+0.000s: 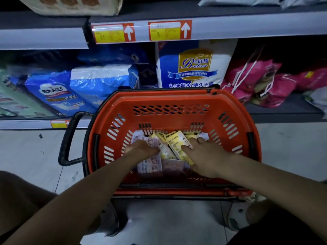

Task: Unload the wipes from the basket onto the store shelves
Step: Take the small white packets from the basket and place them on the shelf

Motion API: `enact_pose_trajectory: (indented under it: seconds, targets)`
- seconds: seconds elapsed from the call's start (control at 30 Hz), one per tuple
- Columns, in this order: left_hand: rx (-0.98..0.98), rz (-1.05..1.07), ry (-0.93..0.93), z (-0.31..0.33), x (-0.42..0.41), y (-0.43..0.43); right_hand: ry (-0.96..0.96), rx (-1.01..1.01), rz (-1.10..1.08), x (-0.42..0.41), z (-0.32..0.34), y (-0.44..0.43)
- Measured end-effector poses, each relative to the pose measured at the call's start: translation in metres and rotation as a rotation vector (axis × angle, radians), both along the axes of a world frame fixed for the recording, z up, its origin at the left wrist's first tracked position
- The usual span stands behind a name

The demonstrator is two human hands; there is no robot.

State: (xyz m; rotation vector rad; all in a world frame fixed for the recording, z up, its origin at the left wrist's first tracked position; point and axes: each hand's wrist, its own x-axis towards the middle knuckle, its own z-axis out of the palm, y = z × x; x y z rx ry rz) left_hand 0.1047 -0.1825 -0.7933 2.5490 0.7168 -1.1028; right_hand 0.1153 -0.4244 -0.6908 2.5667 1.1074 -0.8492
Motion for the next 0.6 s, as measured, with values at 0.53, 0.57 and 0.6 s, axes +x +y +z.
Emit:
enact_pose_trajectory:
  seconds: [0.53, 0.57, 0.6]
  targets:
    - [-0.217, 0.471, -0.041, -0.004, 0.014, -0.007, -0.038, 0.009, 0.048, -0.002, 0.003, -0.008]
    - [-0.231, 0.496, -0.045, -0.001, 0.015, -0.007, -0.037, 0.009, 0.051, -0.002, 0.004, -0.007]
    - [-0.252, 0.508, -0.058, 0.002, 0.015, -0.006, -0.034, 0.01, 0.053, -0.002, 0.005, -0.006]
